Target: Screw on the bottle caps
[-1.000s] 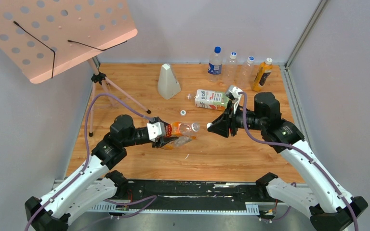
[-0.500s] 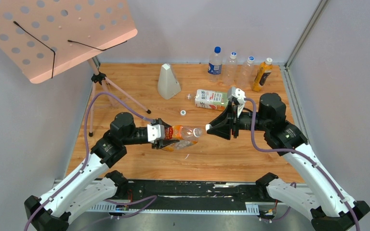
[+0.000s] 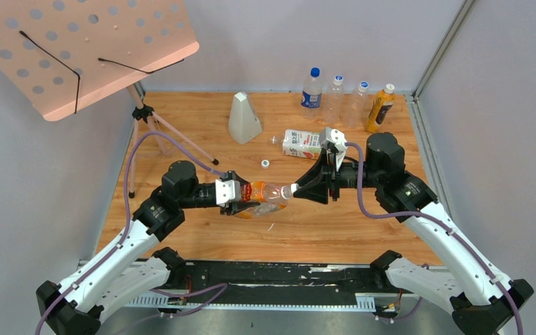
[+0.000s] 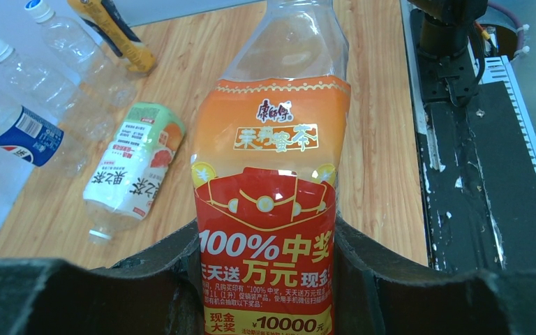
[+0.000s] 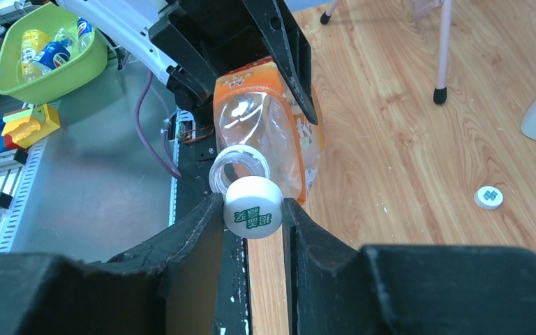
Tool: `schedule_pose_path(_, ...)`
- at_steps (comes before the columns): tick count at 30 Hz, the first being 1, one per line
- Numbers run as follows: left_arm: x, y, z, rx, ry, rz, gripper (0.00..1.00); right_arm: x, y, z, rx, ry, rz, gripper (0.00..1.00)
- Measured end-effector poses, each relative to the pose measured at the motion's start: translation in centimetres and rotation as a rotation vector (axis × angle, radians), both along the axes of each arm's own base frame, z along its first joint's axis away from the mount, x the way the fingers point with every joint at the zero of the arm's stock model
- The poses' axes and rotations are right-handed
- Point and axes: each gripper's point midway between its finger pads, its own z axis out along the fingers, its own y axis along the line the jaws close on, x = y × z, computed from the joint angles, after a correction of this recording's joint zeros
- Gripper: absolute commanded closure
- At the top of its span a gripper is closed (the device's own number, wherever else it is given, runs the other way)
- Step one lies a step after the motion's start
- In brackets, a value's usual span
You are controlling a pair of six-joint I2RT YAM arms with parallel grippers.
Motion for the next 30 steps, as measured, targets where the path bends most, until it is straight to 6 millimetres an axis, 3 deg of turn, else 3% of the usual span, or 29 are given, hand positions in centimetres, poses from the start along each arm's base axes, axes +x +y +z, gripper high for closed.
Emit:
schedule_pose_path(16, 0.1, 0.1, -0.1, 0.049, 0.043, -0.004, 1.00, -0.5, 1.0, 0.3, 0.003, -0.002, 0.044, 0.85)
schedule_pose_path(30, -0.1, 0.1, -0.3, 0.131, 0.113, -0.049, 1.00, -0.3, 1.0, -0.6, -0.048, -0.013, 0.071, 0.86)
